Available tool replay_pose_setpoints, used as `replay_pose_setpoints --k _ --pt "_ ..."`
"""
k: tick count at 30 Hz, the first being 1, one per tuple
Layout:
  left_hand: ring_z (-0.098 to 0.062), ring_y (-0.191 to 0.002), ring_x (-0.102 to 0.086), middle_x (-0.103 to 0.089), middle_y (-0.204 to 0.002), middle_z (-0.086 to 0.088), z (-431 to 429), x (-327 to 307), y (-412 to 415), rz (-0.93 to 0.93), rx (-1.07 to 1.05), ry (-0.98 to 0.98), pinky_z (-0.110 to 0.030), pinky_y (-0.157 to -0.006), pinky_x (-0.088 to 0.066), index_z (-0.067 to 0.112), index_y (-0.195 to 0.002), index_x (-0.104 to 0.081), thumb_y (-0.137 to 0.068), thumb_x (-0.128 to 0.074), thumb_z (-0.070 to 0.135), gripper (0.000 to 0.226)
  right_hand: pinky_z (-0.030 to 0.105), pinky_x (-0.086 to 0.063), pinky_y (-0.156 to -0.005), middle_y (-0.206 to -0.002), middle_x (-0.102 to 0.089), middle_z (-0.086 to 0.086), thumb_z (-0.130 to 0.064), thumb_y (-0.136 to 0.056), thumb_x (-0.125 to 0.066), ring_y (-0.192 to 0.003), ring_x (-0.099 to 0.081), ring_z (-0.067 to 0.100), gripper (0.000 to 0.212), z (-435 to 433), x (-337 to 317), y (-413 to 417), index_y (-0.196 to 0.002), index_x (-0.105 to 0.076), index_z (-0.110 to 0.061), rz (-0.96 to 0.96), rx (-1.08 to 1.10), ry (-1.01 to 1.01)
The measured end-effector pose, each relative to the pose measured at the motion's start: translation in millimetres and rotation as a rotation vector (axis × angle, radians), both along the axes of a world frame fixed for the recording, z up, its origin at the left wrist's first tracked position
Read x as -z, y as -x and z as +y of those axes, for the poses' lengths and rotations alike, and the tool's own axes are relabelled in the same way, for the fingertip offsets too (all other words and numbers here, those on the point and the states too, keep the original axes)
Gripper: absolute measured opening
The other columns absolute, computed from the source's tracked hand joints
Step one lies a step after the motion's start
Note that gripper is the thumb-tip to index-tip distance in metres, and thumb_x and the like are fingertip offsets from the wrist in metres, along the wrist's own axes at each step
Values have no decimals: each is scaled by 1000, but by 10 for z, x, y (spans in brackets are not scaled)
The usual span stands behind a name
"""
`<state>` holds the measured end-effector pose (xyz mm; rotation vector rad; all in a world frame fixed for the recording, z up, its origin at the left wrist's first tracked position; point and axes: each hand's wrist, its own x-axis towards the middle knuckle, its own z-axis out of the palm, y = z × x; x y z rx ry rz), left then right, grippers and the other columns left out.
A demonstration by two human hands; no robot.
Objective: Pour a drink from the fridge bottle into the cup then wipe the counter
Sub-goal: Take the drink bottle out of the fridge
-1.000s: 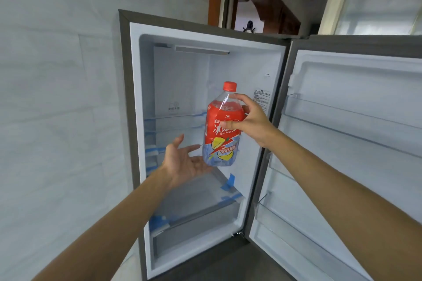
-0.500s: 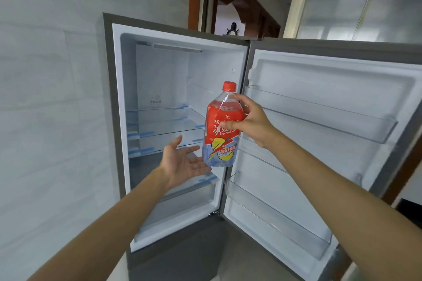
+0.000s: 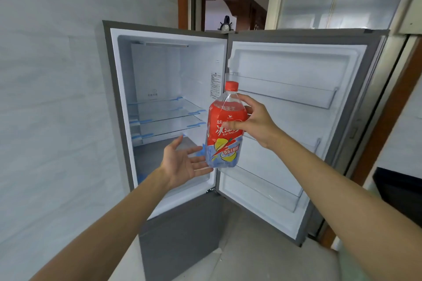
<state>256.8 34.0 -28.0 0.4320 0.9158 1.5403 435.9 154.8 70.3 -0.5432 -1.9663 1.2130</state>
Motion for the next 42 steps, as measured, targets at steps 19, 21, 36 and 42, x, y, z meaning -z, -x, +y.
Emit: replay_pose_setpoints --k 19,21,36,42 --pt "-48 -121 -57 -53 -137 -30 146 -130 -682 -64 252 -1 -60 -99 -47 3 -144 -42 -97 -37 60 74 34 -61 -81 -120 -65 -4 -7 -67 -90 -108 -64 15 78 -380 -108 -905 -133 -55 -28 20 242 -27" --pt "-48 -123 -56 -52 -140 -29 159 -127 -739 -61 299 12 -60 -100 -47 4 -145 -41 -97 -37 60 74 27 -61 -75 -120 -66 -5 -6 -66 -90 -108 -64 14 78 -447 -79 -988 -132 -55 -28 25 282 -15" --pt "-48 -119 -59 -54 -137 -31 -71 58 -1294 -18 672 51 -59 -96 -50 2 -141 -45 -96 -41 57 71 41 -60 -89 -120 -65 -5 -8 -69 -88 -107 -67 16 76 -1537 146 -1645 -135 -53 -24 4 651 14" --pt "-47 -117 -59 -61 -125 -31 -246 143 -1925 -19 849 65 -61 -105 -43 -1 -135 -48 -95 -41 57 71 43 -60 -87 -119 -67 0 -5 -65 -89 -106 -69 20 77 -2071 179 -2170 -130 -55 -29 3 807 56"
